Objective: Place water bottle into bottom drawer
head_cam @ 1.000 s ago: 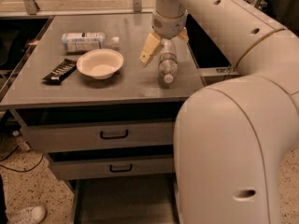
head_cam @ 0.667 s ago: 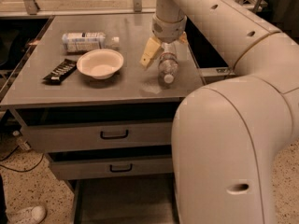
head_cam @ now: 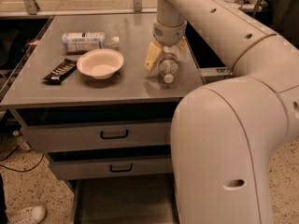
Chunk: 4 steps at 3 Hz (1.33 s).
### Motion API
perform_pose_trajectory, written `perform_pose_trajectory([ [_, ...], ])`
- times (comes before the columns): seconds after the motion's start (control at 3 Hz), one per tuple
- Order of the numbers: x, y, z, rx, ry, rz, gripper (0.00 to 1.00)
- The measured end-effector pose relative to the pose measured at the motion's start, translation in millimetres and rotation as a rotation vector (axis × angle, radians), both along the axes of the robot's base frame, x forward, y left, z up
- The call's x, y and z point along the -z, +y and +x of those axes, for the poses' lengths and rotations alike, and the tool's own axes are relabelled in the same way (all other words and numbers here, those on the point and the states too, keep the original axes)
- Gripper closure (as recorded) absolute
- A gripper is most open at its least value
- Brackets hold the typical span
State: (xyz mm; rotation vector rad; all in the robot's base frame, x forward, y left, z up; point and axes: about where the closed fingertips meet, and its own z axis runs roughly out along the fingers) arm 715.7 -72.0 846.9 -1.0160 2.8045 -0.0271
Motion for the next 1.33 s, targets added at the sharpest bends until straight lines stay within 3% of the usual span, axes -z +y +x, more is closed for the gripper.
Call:
perform_pose_trajectory([
  [1.0, 0.0, 0.0, 0.0, 0.000, 0.000, 0.000, 0.87],
  [1.33, -2.7, -4.9, -6.5, -0.004, -0.007, -0.001, 1.00],
])
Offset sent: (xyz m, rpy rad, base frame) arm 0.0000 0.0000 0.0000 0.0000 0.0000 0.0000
